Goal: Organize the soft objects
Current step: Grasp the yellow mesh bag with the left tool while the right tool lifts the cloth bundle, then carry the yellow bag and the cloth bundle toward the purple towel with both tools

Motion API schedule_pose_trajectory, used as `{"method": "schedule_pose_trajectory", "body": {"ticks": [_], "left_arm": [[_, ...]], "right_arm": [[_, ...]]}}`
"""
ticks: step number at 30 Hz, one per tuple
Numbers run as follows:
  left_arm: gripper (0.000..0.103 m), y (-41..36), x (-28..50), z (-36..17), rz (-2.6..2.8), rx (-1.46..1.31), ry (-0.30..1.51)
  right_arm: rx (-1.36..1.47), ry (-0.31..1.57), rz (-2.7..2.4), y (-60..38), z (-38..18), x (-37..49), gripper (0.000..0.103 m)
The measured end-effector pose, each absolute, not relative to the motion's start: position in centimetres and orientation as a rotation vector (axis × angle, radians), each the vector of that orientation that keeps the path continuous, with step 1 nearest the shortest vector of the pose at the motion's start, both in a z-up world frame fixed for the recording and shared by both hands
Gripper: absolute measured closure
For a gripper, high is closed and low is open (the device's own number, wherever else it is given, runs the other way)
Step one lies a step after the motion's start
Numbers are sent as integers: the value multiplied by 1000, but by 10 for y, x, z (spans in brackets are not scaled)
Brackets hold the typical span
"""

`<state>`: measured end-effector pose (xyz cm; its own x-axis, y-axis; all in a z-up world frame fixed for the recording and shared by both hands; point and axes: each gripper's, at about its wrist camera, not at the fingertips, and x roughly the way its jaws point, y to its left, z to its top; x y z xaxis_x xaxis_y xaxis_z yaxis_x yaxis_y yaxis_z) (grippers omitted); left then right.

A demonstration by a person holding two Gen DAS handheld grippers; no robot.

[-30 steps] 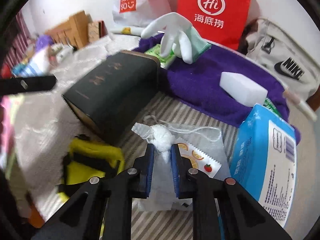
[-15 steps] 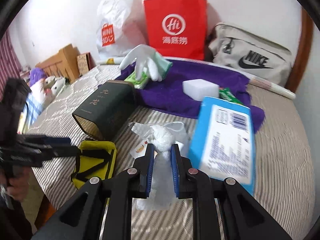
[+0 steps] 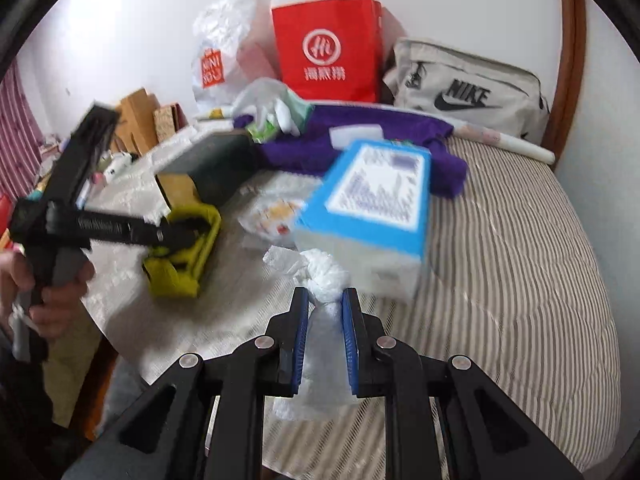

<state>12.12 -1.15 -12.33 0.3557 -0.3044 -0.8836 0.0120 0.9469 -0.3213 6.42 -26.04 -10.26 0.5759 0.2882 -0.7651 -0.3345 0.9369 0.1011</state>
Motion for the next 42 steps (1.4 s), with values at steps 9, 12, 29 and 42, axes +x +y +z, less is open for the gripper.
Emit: {"method": "schedule_pose_trajectory", "body": {"ticks": [9,12,29,42], "left_arm": [[8,-51,125,-129,-107,-50,1188],[8,-63,124,-133,-83,66,1175],[36,-22,94,-119,-170,-27,1086],[36,11,85,-84,-211,-119,1013]], "right_arm": [[-13,952,310,-281,-139,71,86],[9,958,315,-282,-144,74,84],[-15,951,291,-276,-146,77,85],[-26,916,307,-266,-111,67,85]]}}
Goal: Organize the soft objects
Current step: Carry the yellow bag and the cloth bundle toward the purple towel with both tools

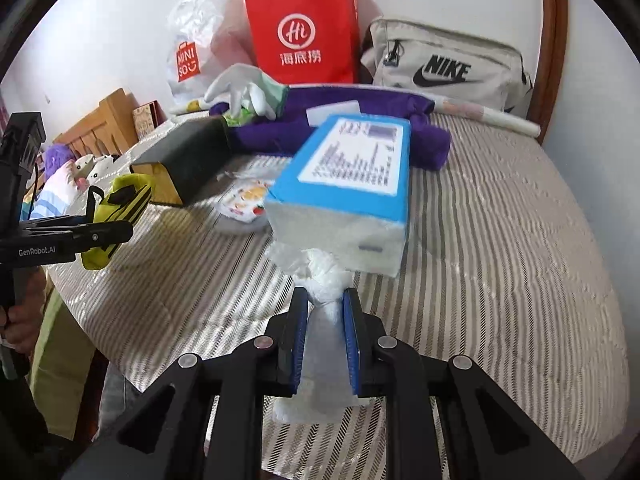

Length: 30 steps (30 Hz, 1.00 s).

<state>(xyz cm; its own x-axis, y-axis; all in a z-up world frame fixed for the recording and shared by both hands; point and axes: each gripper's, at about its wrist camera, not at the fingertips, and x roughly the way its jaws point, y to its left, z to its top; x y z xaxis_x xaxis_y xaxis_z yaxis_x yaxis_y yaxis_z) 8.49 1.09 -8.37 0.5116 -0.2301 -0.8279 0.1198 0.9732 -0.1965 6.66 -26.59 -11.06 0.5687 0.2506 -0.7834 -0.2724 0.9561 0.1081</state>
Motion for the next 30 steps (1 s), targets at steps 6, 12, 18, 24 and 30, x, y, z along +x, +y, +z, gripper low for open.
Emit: {"method": "schedule_pose_trajectory", "body": {"ticks": [6,12,18,24,30], "left_arm": [[36,20,86,-61,-228,-135,964],[36,24,93,-42,-227,-125,930],[36,24,107,-29,-222,-110,911],[36,24,122,-20,-217,-109,900],[36,24,136,-17,-218,-105,900]], "right_arm": [[-39,874,305,-261,-87,67,85],[-53,836,318,-255,-67,76,85],[-53,815,326,-253,-55,89,85],[-48,801,325,-256,-48,102,85],[-33,790,315,-260,-40,117,85]]}}
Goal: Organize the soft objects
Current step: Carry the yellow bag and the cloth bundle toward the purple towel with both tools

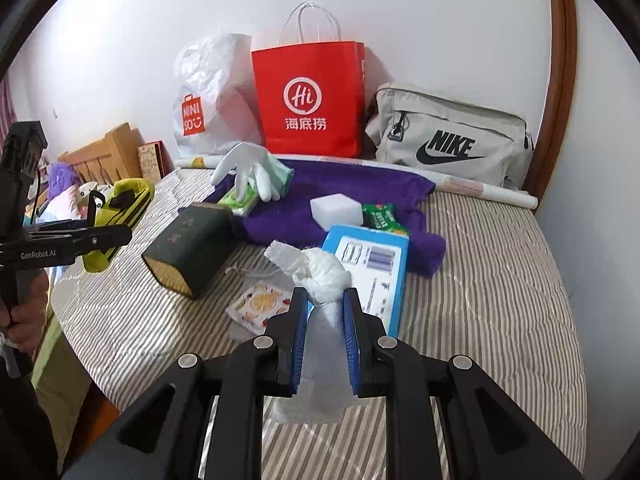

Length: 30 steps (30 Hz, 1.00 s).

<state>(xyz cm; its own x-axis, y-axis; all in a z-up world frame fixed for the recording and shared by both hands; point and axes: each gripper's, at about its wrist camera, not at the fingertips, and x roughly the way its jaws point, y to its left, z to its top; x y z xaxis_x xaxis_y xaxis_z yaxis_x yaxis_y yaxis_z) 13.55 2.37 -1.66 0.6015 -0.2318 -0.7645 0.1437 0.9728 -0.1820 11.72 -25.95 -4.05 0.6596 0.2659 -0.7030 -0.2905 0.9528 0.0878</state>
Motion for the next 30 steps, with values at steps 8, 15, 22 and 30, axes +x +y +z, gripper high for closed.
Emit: {"method": "schedule_pose_trajectory", "body": {"ticks": [8,15,22,30], "left_arm": [[36,24,153,-15,-216,-100,902],[36,26,168,-14,-212,-95,904],[36,30,188,-15,-224,-123,917],[36,37,212,-26,-220,-149,932]], "right_arm": [[-32,777,302,-260,-33,137,85],[-26,774,303,-256,-29,155,85],[-33,775,300,-251,-30,173,85],[-21,805,286,-250,-42,194,85]]}}
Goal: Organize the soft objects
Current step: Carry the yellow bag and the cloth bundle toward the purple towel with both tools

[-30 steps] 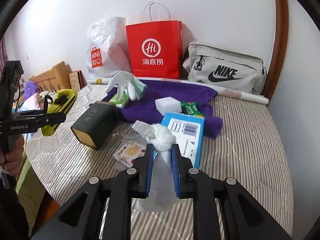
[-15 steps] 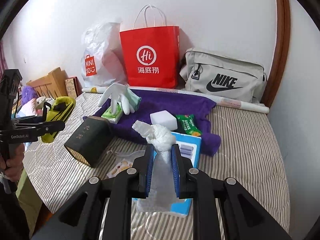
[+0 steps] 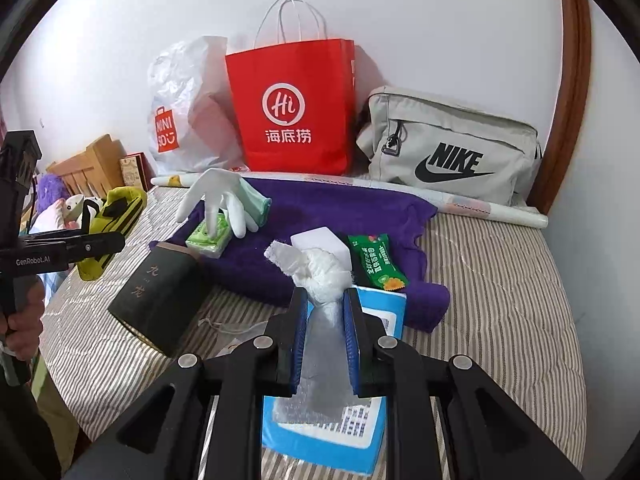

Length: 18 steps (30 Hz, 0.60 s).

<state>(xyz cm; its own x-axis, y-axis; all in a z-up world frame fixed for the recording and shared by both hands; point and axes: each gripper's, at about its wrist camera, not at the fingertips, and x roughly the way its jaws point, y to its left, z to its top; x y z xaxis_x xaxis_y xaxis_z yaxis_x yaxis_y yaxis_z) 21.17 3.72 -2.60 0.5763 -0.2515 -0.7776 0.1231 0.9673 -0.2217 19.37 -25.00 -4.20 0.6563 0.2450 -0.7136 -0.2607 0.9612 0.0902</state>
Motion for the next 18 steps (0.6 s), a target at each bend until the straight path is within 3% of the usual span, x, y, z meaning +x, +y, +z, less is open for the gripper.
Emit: {"method": "schedule_pose_trajectory", "body": {"ticks": [18], "left_arm": [[36,47,281,-49,-221,-178,972]], "right_arm": [[-59,817,272,-245,-54,253,85]]}}
